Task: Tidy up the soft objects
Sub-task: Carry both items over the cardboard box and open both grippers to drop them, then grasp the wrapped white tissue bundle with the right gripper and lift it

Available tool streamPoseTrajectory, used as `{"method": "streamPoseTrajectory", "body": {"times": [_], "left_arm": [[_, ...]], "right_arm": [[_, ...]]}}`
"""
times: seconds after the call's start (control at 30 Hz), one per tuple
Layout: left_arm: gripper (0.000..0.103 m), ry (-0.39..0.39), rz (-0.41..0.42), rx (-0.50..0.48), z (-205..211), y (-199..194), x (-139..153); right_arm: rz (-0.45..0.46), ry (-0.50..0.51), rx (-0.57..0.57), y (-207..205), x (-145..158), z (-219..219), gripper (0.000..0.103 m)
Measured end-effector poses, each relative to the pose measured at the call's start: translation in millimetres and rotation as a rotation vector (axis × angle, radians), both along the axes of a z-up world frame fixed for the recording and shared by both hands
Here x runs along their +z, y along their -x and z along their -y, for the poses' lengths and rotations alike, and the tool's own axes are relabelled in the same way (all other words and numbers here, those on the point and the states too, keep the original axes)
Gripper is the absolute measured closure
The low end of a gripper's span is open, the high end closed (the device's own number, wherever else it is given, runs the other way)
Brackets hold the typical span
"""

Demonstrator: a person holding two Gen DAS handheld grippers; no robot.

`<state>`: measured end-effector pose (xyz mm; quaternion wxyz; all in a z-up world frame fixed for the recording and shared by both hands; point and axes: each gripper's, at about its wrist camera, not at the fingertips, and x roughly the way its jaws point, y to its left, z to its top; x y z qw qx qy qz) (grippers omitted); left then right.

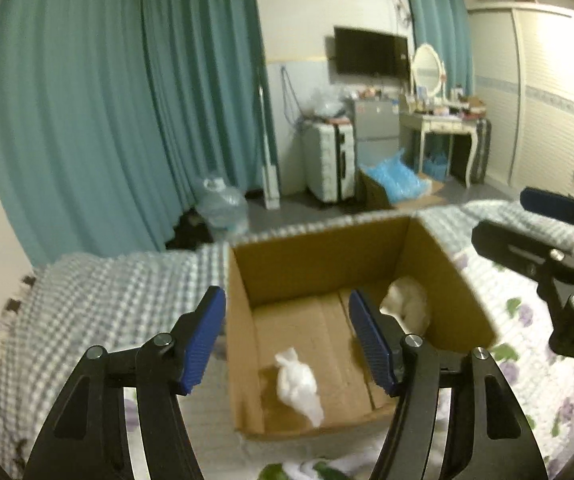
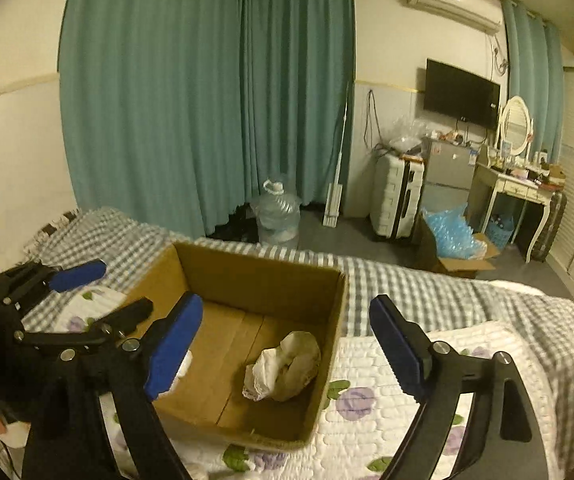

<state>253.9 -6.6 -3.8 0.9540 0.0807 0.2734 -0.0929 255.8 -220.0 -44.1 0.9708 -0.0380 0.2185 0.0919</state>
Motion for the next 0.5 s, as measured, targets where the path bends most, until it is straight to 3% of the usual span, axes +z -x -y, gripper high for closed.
{"method": "streamPoseTrajectory", "body": {"times": [0.13,0.2,0.3,0.5], "left_arm": [[0.036,0.013,0.076,-0.005,-8.5,34.5,44.0],[0.022,0.022,0.113,-0.011,-11.6,55.8,65.7],[0.021,0.034,0.158,-0.004,-19.6,89.5,96.3],[0.021,-0.003,0.184,0.058,-29.2,141.7,120.2]], "right_arm": [[0.065,0.042,-0.014,43.0,38.9,0.7,0.01],[0.085,0.054,-0.014,63.7,54.7,0.5,0.009],[0.108,0.075,-0.013,100.7,77.3,1.1,0.006],[0.089,0.125,0.006,154.2,80.2,0.1,0.002]]}}
